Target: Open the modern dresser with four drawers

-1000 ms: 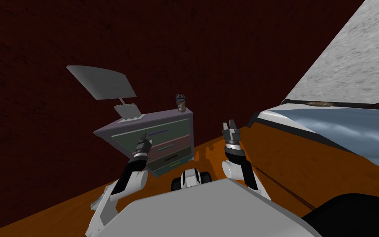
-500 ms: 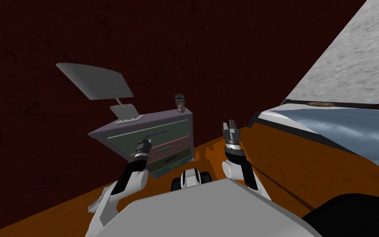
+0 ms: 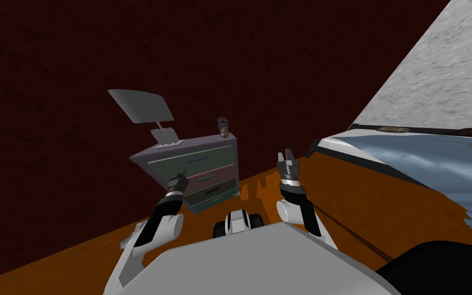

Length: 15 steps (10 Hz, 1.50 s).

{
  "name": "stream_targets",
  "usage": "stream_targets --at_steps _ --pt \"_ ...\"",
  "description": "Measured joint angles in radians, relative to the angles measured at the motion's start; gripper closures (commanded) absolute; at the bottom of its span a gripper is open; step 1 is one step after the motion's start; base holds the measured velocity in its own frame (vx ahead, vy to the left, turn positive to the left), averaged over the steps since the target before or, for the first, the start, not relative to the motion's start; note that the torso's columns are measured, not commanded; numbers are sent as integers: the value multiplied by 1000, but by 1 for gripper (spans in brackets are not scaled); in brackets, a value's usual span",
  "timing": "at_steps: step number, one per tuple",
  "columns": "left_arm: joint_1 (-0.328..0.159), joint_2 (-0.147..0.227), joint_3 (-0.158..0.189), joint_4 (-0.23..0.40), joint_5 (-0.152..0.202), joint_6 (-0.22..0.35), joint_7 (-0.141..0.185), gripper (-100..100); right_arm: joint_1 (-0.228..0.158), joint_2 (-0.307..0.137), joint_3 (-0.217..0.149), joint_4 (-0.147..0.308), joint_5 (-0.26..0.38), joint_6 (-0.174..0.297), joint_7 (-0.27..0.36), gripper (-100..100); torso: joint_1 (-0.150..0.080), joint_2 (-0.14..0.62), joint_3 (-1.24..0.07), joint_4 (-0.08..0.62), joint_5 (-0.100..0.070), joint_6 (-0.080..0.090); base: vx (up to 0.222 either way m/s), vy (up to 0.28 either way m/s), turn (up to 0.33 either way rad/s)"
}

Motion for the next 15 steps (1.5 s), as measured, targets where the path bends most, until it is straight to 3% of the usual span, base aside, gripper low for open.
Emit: stream_targets --at_steps 1,3,7,9,11,12,15 --pt "1 0 0 -1 0 0 0 -100 0 0 0 0 0 0 0 0 1 -6 -3 -1 0 0 0 0 0" --pt "2 36 2 -8 1 6 1 -100 1 0 0 0 0 0 0 0 2 -7 -4 -2 0 0 98 18 -10" --pt "4 46 10 -34 5 50 8 -100 1 0 0 0 0 0 0 0 -1 2 1 1 0 0 161 41 -14" --pt "3 7 13 -37 6 68 10 -100 1 0 0 0 0 0 0 0 0 4 2 1 0 0 80 19 -3" --pt "8 3 13 -53 6 80 11 -100 1 0 0 0 0 0 0 0 -1 3 2 1 0 0 72 5 -17" --pt "8 3 13 -56 6 83 11 100 0 0 0 0 0 0 0 0 0 2 1 0 0 0 7 0 2" --pt "18 7 10 -77 9 84 13 100 0 0 0 0 0 0 0 0 0 8 6 0 1 0 -165 -42 19"
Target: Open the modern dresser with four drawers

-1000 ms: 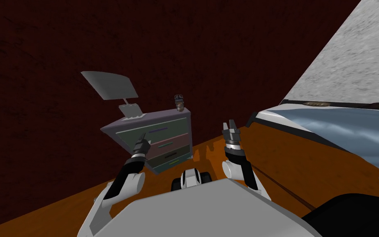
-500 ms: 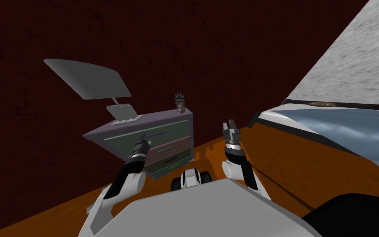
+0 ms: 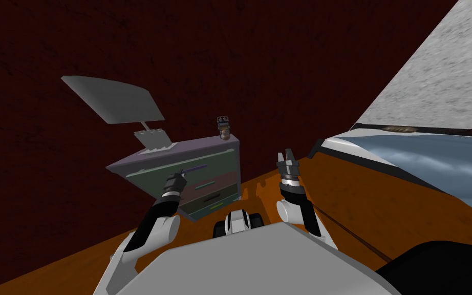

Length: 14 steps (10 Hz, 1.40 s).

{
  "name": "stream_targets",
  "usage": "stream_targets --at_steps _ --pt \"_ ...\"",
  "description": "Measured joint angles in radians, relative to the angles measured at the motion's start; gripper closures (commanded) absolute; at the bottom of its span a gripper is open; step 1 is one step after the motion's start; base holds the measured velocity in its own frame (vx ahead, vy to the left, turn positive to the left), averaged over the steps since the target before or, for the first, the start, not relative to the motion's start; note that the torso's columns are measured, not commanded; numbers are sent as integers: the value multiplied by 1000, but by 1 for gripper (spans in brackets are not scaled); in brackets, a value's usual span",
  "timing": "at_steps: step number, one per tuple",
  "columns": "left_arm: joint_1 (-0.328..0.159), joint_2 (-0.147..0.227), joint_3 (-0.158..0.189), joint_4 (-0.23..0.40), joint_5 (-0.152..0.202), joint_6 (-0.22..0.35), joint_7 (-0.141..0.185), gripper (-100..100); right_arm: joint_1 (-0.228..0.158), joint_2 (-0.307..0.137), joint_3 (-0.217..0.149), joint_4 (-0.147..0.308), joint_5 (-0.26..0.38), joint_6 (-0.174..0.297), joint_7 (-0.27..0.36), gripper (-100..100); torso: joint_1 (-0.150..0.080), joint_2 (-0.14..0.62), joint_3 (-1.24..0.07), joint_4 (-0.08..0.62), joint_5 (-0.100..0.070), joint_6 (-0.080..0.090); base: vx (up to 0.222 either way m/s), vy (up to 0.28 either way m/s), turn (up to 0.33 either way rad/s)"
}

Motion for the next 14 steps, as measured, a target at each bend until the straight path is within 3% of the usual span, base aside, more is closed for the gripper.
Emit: stream_targets --at_steps 5,6,14 --pt "23 2 -11 -17 2 7 1 100 0 0 0 0 0 0 0 0 0 -5 -4 -1 -1 0 -165 -34 14" --pt "28 3 -14 -22 2 6 1 -100 0 0 0 0 0 0 0 0 0 -3 -2 -1 0 0 -80 -20 -28" --pt "103 34 15 -246 19 173 43 -100 1 0 0 0 0 0 0 0 -2 -2 -2 4 -4 0 49 7 -22"
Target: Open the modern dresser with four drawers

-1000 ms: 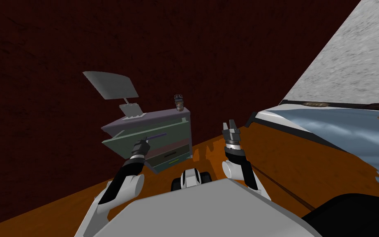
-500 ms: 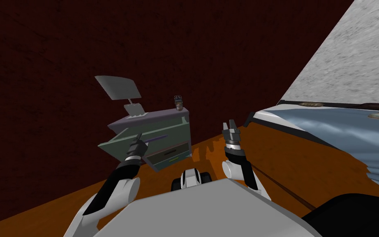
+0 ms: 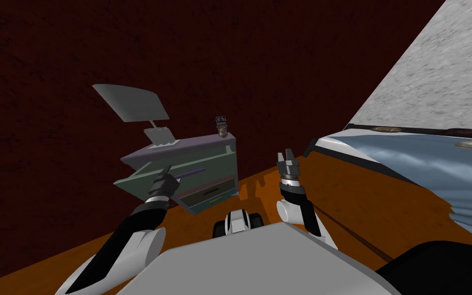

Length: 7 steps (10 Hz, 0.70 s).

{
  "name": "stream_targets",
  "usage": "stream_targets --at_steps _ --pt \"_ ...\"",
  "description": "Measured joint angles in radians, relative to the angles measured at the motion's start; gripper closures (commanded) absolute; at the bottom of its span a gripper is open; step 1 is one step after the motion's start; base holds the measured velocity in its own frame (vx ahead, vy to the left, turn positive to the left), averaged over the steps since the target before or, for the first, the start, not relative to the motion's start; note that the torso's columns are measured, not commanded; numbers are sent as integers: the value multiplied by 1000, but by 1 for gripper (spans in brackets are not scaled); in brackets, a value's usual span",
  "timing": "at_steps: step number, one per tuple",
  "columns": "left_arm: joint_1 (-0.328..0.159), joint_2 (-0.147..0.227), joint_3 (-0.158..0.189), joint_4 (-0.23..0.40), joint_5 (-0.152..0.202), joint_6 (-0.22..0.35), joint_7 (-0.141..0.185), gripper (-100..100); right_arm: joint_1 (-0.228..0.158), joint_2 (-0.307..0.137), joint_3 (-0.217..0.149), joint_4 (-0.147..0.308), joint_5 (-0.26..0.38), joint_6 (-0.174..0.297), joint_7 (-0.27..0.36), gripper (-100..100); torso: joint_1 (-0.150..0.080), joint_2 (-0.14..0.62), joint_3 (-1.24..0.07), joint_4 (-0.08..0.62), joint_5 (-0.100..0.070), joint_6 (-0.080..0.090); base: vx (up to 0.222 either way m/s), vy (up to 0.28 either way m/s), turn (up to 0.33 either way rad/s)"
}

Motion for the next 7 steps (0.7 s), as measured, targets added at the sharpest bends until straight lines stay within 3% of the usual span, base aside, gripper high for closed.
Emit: stream_targets --at_steps 1,2,7 --pt "12 4 3 -24 3 22 5 -100 0 0 0 0 0 0 0 0 -1 1 0 1 -1 -1 16 2 -4" --pt "14 4 3 -26 4 28 6 0 0 0 0 0 0 0 0 0 0 0 0 0 0 0 0 0 0" --pt "18 4 2 -19 4 33 6 0 0 0 0 0 0 0 0 0 2 -5 -2 -3 2 1 0 0 0"
